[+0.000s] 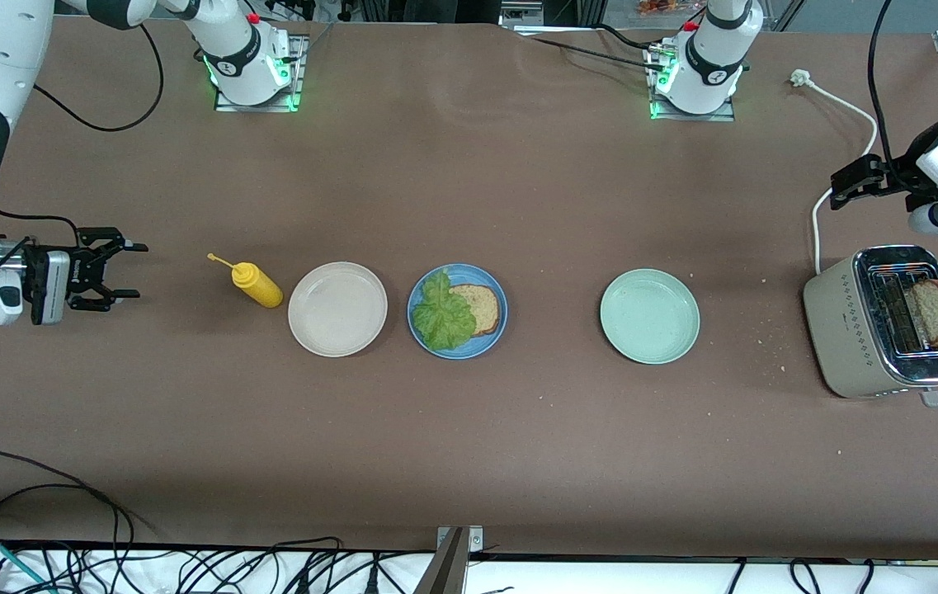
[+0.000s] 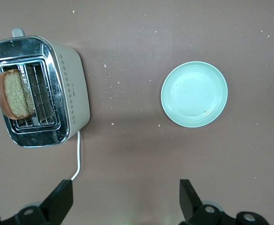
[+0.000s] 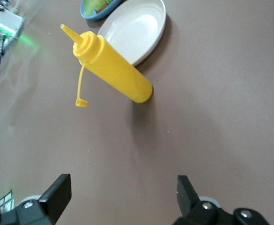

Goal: Make sandwich in blue plate with both arms
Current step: 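Move the right gripper toward the yellow squeeze bottle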

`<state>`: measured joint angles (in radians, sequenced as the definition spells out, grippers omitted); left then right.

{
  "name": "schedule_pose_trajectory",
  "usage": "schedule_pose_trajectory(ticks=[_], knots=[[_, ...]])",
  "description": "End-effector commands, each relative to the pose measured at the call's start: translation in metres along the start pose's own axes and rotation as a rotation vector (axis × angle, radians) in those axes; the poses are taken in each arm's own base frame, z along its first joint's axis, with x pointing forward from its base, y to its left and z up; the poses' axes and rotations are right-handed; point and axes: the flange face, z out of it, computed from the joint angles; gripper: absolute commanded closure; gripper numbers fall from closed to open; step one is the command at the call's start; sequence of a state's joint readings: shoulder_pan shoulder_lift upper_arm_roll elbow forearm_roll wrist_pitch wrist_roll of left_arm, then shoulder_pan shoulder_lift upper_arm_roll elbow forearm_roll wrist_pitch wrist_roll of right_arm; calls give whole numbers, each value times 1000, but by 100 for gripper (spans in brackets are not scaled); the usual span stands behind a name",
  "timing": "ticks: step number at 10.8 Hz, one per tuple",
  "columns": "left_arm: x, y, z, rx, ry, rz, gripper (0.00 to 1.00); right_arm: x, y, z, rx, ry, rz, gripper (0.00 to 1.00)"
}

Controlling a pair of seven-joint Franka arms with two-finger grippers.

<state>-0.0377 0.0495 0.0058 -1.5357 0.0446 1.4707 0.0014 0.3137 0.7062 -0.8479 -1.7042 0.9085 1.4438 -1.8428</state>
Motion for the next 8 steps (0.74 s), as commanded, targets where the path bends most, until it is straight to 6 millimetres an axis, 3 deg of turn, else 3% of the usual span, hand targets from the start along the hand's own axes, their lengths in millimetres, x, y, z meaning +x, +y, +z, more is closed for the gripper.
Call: schedule_pose_trajectory(ticks=[1, 4, 8], knots=[[0, 3, -7, -18, -1, -6, 0, -11, 16, 27, 71, 146, -120, 0], [1, 1, -6, -20, -2, -9, 0, -29, 35, 65, 144, 269, -174, 0], [1, 1, -6, -20, -2, -9, 0, -13, 38, 86, 157, 337, -310, 0]])
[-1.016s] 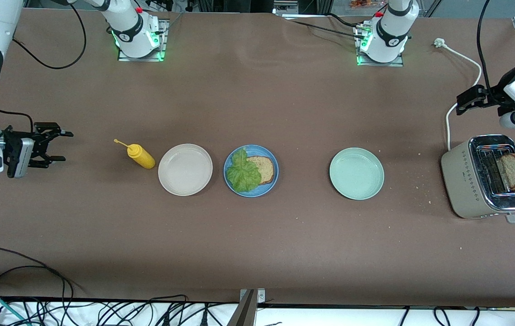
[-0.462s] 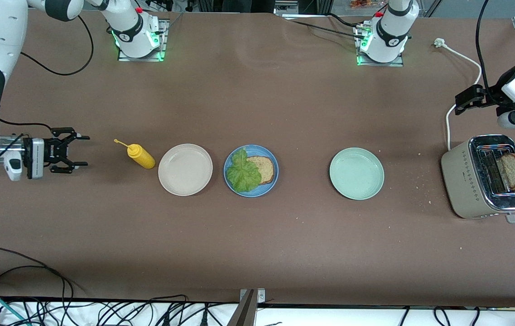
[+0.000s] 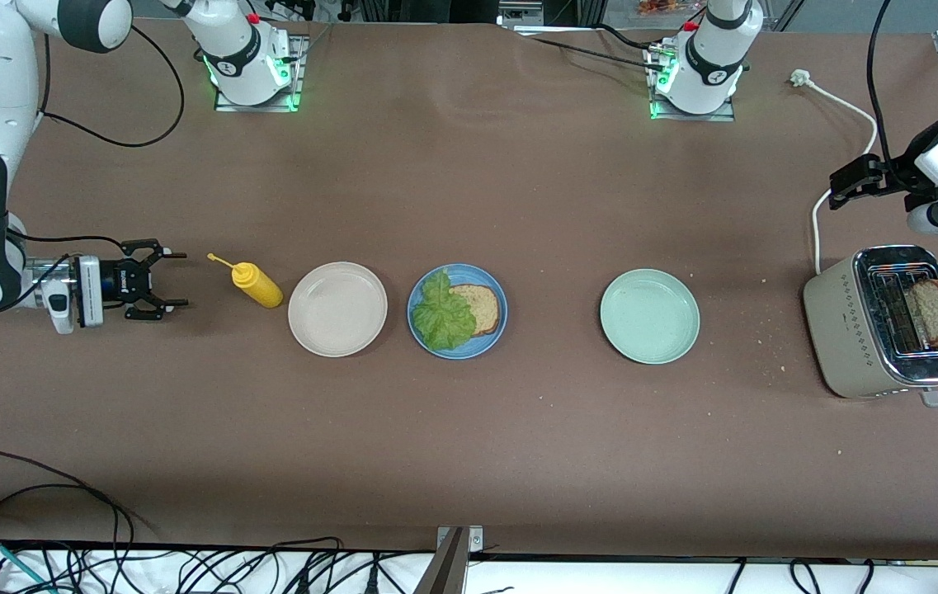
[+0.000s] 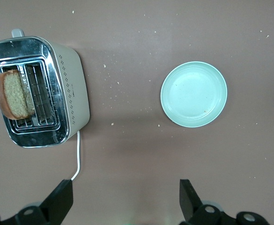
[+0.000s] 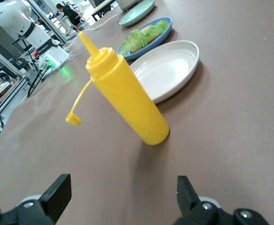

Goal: Make sandwich in blue plate with both arms
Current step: 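Move the right gripper toward the yellow squeeze bottle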

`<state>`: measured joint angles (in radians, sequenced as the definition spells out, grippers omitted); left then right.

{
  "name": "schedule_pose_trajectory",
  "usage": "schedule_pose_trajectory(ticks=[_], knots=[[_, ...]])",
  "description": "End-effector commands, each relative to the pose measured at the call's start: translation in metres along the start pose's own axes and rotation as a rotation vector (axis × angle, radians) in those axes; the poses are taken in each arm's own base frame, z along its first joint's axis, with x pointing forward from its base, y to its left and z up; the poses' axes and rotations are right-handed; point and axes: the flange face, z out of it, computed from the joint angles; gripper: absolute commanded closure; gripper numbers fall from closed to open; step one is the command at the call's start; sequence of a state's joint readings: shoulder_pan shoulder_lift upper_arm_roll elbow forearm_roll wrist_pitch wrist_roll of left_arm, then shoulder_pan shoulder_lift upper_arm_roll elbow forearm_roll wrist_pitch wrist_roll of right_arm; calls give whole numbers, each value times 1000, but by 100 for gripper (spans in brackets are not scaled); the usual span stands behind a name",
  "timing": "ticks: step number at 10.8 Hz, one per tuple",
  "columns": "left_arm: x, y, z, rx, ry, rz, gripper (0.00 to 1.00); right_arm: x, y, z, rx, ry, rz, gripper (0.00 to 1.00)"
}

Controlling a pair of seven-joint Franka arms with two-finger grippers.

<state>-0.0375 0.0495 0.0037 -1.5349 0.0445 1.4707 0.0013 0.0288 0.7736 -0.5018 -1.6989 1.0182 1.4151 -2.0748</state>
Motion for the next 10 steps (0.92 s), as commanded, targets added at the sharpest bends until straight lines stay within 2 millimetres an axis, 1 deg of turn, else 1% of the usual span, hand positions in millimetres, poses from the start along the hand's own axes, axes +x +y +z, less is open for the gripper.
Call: schedule_pose_trajectory(ticks=[1, 2, 4, 5, 6, 8, 9, 10], knots=[[1, -1, -5, -20, -3, -10, 0, 15, 8, 15, 21, 62, -161, 0], [1, -1, -5, -20, -3, -10, 0, 19, 10, 22, 20, 86, -220, 0], [1, -2, -5, -21, -3, -13, 0, 19, 13, 29, 24, 111, -278, 0], [1, -2, -5, -21, -2, -14, 0, 23, 16, 41, 30, 134, -337, 0], [1, -2, -5, -21, -3, -14, 0, 24, 18, 48, 32, 147, -372, 2], [1, -3, -5, -21, -2, -15, 0, 15, 24, 62, 41, 169, -390, 2], [1, -3, -5, -21, -3, -15, 0, 19, 26, 72, 51, 185, -402, 2], [1, -3, -5, -21, -3, -15, 0, 20, 26, 77, 59, 188, -403, 3]])
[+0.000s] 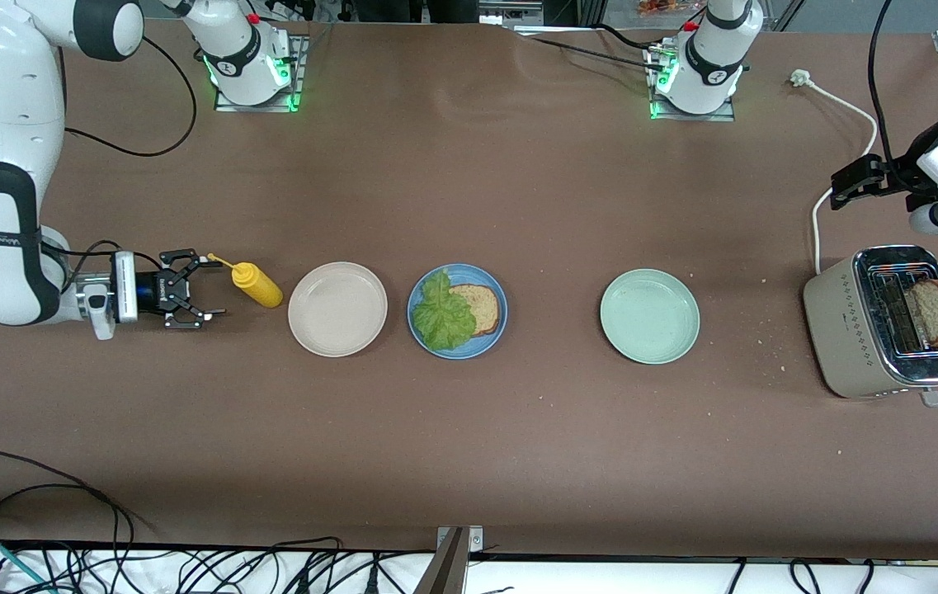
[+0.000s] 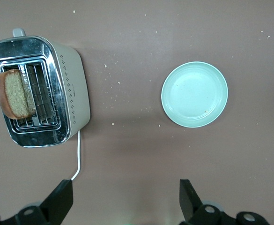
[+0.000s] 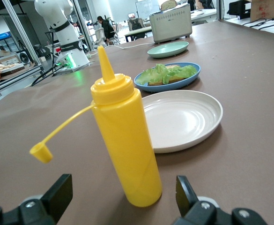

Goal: Make sandwich in blue plate with both arms
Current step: 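Move the right gripper toward the yellow squeeze bottle, then close the right gripper on the yellow bottle and lift it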

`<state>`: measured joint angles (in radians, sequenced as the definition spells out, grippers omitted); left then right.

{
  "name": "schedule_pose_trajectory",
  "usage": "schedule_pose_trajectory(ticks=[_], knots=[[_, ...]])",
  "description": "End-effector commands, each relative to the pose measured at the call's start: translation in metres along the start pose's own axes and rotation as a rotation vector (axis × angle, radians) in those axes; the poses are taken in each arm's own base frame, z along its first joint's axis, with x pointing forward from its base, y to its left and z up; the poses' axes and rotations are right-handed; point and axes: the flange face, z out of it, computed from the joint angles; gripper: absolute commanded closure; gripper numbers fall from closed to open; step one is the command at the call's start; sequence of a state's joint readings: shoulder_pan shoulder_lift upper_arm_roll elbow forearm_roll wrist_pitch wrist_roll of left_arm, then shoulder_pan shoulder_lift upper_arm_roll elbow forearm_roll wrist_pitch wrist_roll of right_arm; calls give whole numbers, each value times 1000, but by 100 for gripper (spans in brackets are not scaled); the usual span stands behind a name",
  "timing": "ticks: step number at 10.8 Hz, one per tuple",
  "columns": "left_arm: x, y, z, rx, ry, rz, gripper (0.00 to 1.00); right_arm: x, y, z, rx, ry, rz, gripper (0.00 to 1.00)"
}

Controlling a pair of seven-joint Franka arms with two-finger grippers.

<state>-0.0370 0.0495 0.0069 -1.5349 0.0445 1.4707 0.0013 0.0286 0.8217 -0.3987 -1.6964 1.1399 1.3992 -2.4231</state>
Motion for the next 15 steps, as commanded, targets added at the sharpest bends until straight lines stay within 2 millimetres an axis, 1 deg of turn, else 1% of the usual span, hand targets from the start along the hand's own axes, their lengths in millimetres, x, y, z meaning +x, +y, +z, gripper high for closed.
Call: schedule_pose_trajectory(ticks=[1, 2, 3, 6, 7, 8, 9, 10, 11, 13, 14, 15], knots=[[1, -1, -5, -20, -3, -11, 0, 2, 10, 21, 22, 57, -39, 3], [1, -3, -5, -21, -3, -14, 0, 2, 11, 32, 37, 70, -41, 3], [1, -3, -5, -21, -3, -14, 0, 0, 11, 36, 44, 75, -37, 3], [1, -3, -5, -21, -3, -14, 0, 5, 12, 50, 79, 104, -46, 5], [1, -3, -5, -21, -3, -14, 0, 6, 13, 54, 83, 110, -51, 7], [1, -3, -5, -21, -3, -14, 0, 7, 14, 55, 85, 112, -55, 18], [1, -3, -5, -21, -2, -14, 0, 9, 15, 59, 90, 116, -61, 46], [1, -3, -5, -21, -3, -14, 0, 9, 15, 59, 91, 115, -62, 73], [1, -4, -5, -21, -3, -16, 0, 12, 16, 58, 95, 118, -63, 85], [1, -4, -5, -21, -3, -17, 0, 25, 24, 53, 106, 106, -76, 100], [1, -4, -5, -21, -3, -17, 0, 33, 28, 50, 112, 89, -75, 100], [1, -4, -5, -21, -3, -17, 0, 42, 34, 47, 122, 64, -26, 100]])
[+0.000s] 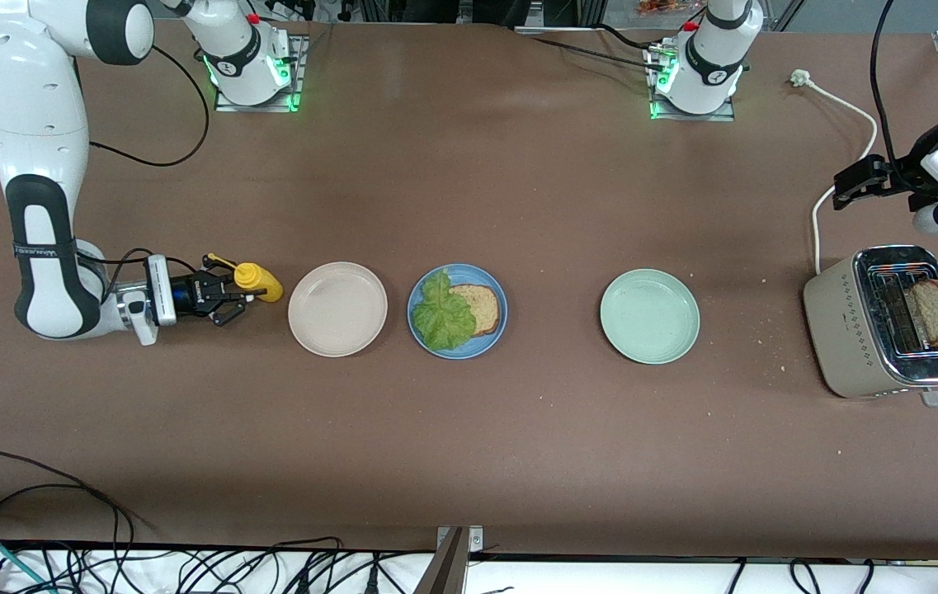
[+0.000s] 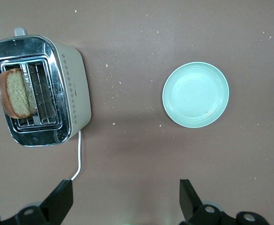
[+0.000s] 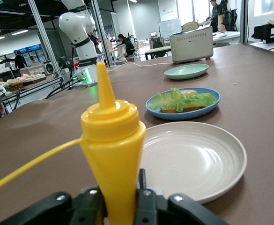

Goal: Make sandwich in blue plate with both arms
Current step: 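Close the right gripper on the yellow bottle and lift it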

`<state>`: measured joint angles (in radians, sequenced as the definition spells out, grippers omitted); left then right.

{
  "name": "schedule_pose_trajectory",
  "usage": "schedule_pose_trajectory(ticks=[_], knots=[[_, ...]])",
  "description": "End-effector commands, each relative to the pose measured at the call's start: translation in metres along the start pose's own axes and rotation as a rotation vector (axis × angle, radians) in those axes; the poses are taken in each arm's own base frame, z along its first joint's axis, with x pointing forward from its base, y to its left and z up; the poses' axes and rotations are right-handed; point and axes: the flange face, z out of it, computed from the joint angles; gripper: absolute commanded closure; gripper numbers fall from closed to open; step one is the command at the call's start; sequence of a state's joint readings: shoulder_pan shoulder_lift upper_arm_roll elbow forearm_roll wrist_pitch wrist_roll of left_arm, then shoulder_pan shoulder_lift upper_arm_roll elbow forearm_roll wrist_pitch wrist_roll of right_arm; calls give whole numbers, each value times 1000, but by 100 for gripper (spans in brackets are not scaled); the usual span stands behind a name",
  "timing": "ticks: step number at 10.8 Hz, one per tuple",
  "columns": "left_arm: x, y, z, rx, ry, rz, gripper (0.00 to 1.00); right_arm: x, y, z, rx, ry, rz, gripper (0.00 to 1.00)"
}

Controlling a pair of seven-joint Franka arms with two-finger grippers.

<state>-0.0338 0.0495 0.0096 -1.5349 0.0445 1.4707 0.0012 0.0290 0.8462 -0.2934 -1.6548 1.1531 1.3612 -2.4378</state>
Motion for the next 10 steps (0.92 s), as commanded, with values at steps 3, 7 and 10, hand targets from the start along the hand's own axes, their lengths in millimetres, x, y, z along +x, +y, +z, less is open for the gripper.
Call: schedule_pose_trajectory(ticks=[3, 7, 10], knots=[[1, 1, -5, -20, -3, -8, 0, 67, 38, -18, 95, -175, 211, 100], [1, 0, -5, -20, -3, -10, 0, 161, 79, 10, 107, -456, 377, 100], [1, 2, -5, -20, -3, -7, 0, 205, 107, 60, 0, -668, 463, 100]])
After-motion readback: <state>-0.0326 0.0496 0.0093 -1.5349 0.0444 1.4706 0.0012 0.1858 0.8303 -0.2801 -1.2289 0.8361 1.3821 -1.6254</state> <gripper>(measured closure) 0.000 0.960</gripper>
